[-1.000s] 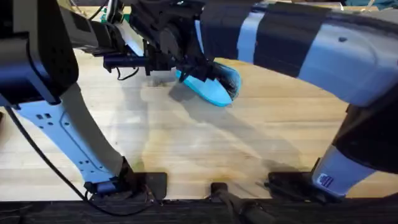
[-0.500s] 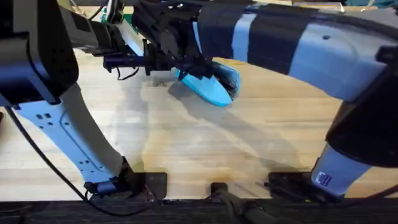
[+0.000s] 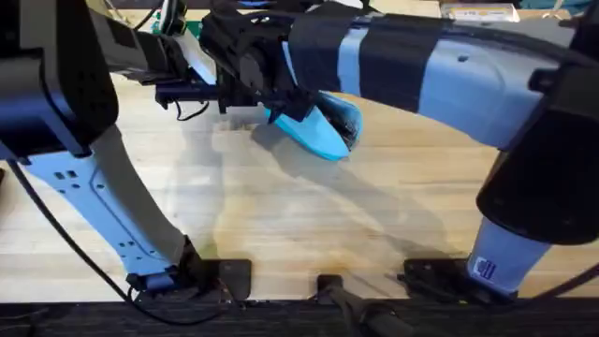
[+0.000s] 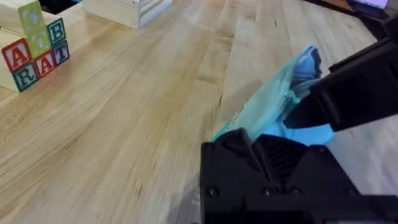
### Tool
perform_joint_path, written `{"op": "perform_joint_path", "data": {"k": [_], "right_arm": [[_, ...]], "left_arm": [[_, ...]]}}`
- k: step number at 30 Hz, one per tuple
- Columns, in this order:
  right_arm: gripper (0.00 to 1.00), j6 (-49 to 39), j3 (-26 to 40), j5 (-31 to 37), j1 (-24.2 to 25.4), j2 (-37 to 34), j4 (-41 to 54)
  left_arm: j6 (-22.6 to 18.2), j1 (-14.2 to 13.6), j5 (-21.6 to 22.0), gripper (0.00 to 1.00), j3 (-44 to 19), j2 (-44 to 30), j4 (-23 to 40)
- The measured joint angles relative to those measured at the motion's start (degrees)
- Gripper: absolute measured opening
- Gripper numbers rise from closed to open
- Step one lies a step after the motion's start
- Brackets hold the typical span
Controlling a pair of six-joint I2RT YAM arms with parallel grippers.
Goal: Unzip the bag, pick up the pens from the table one at a time and place them inside, then zip the bag closed.
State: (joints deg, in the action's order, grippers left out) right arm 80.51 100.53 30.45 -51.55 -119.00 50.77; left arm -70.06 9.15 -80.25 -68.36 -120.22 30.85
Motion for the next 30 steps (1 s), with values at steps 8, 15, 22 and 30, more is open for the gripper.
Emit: {"op": "perform_joint_path", "data": {"k": [8, 15, 22, 30], "right_arm": [[0.033, -0.15, 0.0, 0.01, 0.0, -0.02, -0.16], [0.031, -2.77, 0.0, 0.01, 0.0, 0.0, -0.1], [0.031, -7.74, 0.0, 0.01, 0.0, 0.41, 1.27], [0.031, -14.01, 0.0, 0.18, 0.13, 4.7, 1.54]], "left_arm": [[0.0, 0.0, 0.07, 0.042, 0.0, 0.0, 0.0], [0.0, 0.0, 0.09, 0.042, 0.0, 0.0, 0.02], [0.0, 0.0, 0.11, 0.042, 0.0, 0.0, 0.46], [0.0, 0.11, -0.07, 0.042, 0.0, 0.0, 0.68]]}}
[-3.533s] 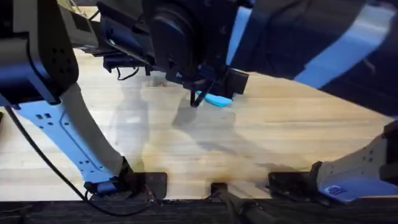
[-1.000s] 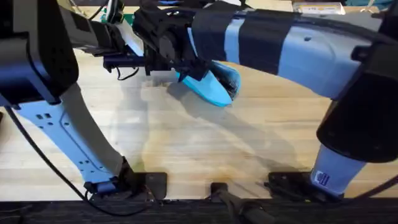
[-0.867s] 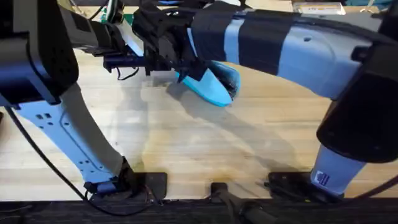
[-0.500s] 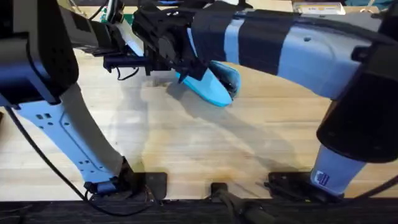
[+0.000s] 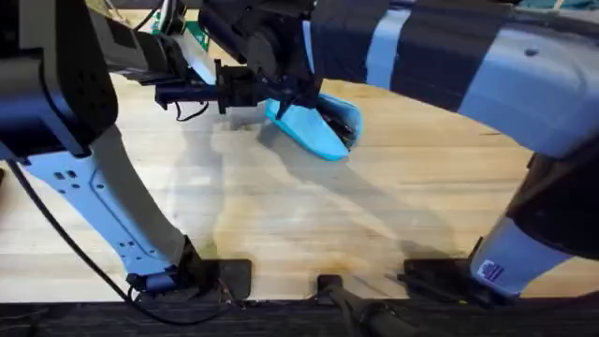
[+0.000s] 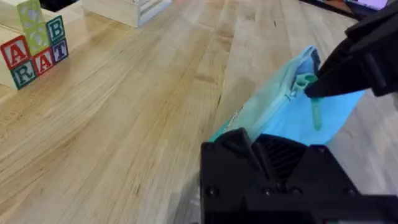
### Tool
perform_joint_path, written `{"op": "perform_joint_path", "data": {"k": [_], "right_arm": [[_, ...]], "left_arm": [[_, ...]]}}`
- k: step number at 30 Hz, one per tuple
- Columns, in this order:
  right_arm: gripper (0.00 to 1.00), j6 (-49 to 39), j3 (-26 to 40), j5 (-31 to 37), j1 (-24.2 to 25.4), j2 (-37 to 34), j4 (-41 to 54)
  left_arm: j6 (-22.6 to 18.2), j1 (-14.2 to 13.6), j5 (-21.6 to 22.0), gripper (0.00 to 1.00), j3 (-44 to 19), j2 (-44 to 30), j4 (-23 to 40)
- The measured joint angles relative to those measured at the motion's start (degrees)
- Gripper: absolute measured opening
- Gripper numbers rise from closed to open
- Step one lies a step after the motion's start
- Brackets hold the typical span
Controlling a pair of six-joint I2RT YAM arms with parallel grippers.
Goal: Unzip the bag, pick up the pens from the table one at a time and place them inside, then zip the bag closed.
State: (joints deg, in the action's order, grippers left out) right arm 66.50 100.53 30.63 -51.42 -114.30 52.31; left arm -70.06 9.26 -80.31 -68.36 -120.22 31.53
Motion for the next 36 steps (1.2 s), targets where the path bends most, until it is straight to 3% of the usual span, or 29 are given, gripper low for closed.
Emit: {"op": "perform_joint_path", "data": {"k": [11, 21, 36], "right_arm": [[0.031, -2.29, 0.0, -0.02, 0.02, 0.24, 0.32], [0.031, -2.51, 0.02, -1.32, 2.42, 0.24, 10.5], [0.031, -2.67, 0.02, -2.02, 2.91, 0.25, 18.62]], "left_arm": [[0.0, 0.0, -0.02, 0.042, 0.0, 0.0, 0.02], [0.0, -0.37, -0.7, 0.042, 0.0, 0.0, 0.4], [0.0, -0.22, -0.66, 0.042, 0.0, 0.0, 0.39]]}}
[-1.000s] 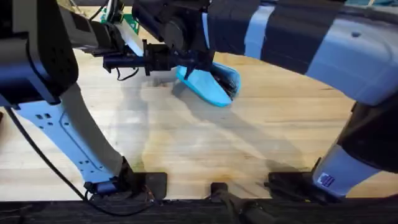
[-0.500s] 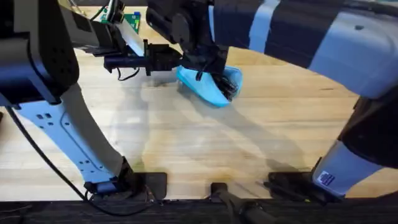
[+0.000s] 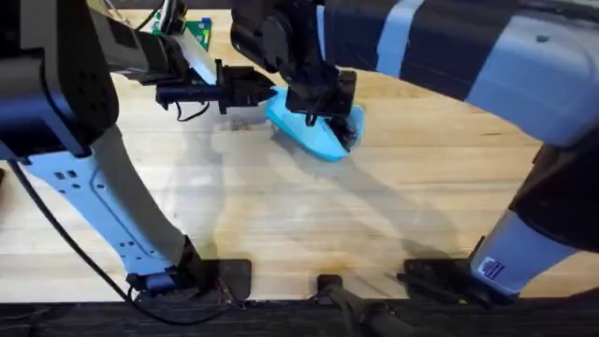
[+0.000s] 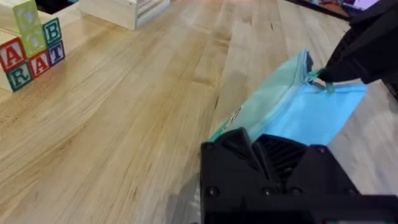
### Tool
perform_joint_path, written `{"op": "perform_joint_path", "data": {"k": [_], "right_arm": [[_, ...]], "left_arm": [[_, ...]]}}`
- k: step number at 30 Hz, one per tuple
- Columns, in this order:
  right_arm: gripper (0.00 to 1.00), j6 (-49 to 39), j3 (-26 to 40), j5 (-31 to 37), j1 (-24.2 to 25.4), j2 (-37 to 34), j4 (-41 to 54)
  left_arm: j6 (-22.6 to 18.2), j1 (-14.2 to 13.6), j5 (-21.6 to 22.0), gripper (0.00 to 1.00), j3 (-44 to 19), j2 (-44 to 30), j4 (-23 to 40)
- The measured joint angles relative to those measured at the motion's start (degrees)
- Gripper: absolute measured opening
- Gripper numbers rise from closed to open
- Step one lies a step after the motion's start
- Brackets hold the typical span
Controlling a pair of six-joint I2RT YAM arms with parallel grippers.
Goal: Unzip the bag, pick up the pens from the table one at a time and place them inside, then zip the bag closed.
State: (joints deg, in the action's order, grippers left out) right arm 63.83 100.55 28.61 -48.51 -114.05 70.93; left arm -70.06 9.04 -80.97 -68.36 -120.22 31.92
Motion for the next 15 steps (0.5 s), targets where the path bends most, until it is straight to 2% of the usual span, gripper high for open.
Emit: {"op": "perform_joint_path", "data": {"k": [15], "right_arm": [[0.031, 0.02, 0.0, -7.8, 4.03, -0.01, 1.97]], "left_arm": [[0.0, 0.11, 0.09, 0.042, 0.0, 0.0, 0.04]]}}
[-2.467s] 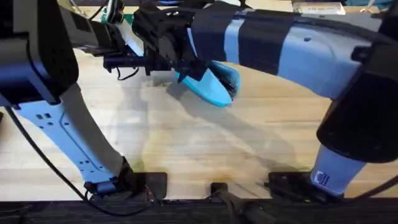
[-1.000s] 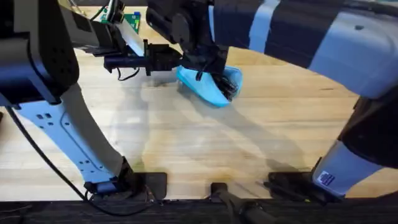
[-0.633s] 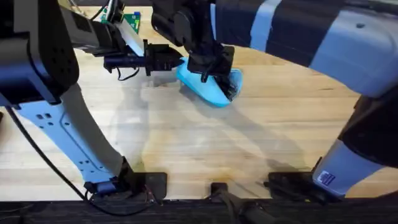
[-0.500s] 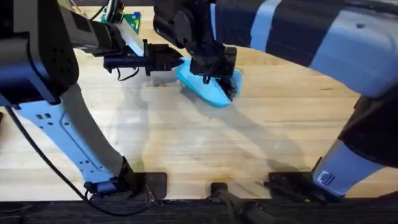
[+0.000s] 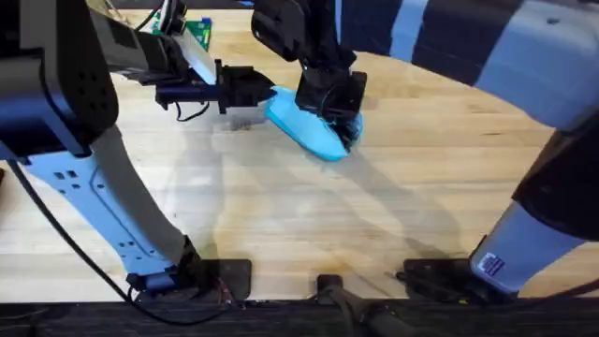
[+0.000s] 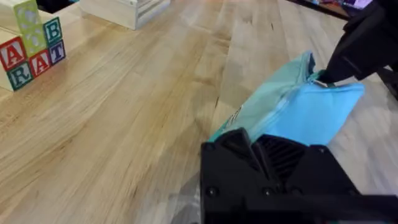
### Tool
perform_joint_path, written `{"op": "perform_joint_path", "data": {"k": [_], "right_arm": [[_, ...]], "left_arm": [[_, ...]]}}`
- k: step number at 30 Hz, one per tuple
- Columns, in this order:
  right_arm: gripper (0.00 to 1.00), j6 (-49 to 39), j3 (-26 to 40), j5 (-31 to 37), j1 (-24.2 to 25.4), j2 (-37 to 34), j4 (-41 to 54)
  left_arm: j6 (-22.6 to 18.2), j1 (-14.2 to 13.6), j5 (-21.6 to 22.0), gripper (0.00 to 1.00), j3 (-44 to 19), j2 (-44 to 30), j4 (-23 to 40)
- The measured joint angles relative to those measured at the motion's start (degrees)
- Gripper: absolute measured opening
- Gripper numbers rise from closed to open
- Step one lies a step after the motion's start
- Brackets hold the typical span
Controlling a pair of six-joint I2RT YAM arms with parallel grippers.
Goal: Unzip the bag, pick up the pens from the table one at a time and place them inside, then zip the bag closed.
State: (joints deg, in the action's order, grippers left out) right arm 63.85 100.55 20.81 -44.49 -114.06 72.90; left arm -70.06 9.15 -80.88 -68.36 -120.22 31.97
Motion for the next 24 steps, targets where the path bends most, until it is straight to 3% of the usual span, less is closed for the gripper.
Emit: {"op": "perform_joint_path", "data": {"k": [8, 11, 13, 18, 19, 22, 24], "right_arm": [[0.03, 2.8, -0.46, -0.15, 0.02, 1.95, 1.09], [0.03, 2.82, -5.99, -0.86, 0.04, 5.49, -3.58], [0.03, 2.82, -18.64, -2.35, 1.02, 16.83, -10.16], [0.03, 2.79, -19.53, -2.61, 1.16, 17.17, -11.46], [0.03, 2.76, -23.66, -3.12, 1.47, 19.54, -17.28], [0.029, 2.82, -35.25, -5.27, 4.37, 28.47, -19.35], [0.029, 2.95, -44.69, -10.09, 8.51, 37.09, -26.92]], "left_arm": [[0.0, 0.11, 0.07, 0.042, 0.0, 0.0, 0.19], [0.0, 0.15, 0.07, 0.042, 0.0, 0.0, 0.79], [0.0, 0.31, -0.09, 0.042, 0.0, 0.0, 1.07], [0.0, 0.31, -0.09, 0.042, 0.0, 0.0, 1.12], [0.0, 0.31, 0.06, 0.042, 0.0, 0.0, 1.17], [0.0, 0.36, 0.07, 0.042, 0.0, 0.0, 1.29], [0.0, 0.11, -0.02, 0.042, 0.0, 0.0, 1.7]]}}
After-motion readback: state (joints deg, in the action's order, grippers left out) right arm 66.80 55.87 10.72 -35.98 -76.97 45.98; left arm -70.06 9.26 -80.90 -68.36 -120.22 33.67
